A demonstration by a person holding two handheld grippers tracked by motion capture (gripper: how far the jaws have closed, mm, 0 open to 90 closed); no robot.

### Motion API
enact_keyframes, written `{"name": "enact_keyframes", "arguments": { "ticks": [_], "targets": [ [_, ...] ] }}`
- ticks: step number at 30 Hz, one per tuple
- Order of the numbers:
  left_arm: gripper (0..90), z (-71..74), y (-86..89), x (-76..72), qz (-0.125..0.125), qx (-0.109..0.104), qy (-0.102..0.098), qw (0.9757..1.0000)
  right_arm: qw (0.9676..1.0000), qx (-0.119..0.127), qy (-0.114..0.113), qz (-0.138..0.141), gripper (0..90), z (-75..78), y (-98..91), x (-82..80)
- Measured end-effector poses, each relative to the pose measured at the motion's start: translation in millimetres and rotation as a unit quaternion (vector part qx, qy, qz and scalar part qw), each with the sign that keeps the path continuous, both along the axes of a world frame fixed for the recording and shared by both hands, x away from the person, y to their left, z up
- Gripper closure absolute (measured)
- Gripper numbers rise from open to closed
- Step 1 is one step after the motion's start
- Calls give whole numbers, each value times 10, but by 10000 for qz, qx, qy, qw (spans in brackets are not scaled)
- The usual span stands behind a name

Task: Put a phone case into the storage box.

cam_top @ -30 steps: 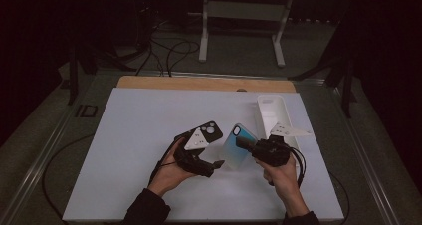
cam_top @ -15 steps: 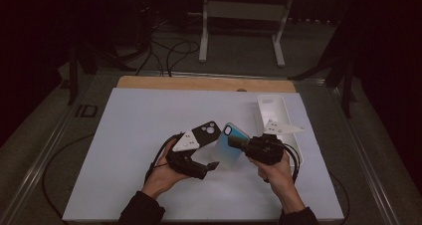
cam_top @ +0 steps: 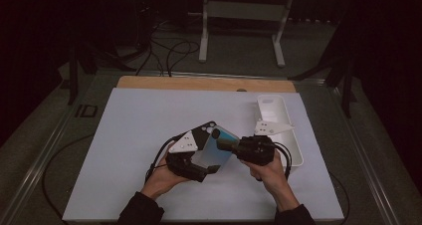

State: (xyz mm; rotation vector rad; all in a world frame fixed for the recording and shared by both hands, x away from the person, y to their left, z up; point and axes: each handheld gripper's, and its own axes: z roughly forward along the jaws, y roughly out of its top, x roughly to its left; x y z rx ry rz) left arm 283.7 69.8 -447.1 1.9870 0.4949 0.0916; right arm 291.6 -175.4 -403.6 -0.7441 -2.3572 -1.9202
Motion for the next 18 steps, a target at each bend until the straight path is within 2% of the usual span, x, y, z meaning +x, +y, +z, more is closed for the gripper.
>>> {"name": "enact_keyframes", "arguments": {
  "ticks": [3, 4, 5, 10, 15, 18],
  "targets": [
    [286, -4, 0, 0, -76, -41, 13, 10000, 10000, 21, -20, 32, 864, 5, 15, 0],
    [286, -6, 1, -5, -132, -110, 26, 9998, 10000, 34, -30, 53, 864, 5, 16, 1],
    [366, -6, 5, -3, -127, -95, 11, 9999, 10000, 31, -54, 73, 864, 1, 14, 4],
    [500, -23, 49, 14, -219, -185, 42, 9996, 9999, -51, -92, 84, 850, -2, -18, 10],
    [644, -36, 69, 6, -216, -192, -23, 9996, 9997, -219, -64, -18, 688, 1, -43, 35],
    [731, -43, 77, 8, -227, -208, -44, 9995, 9994, -311, -36, -136, 560, -13, -46, 49]
  ]
}}
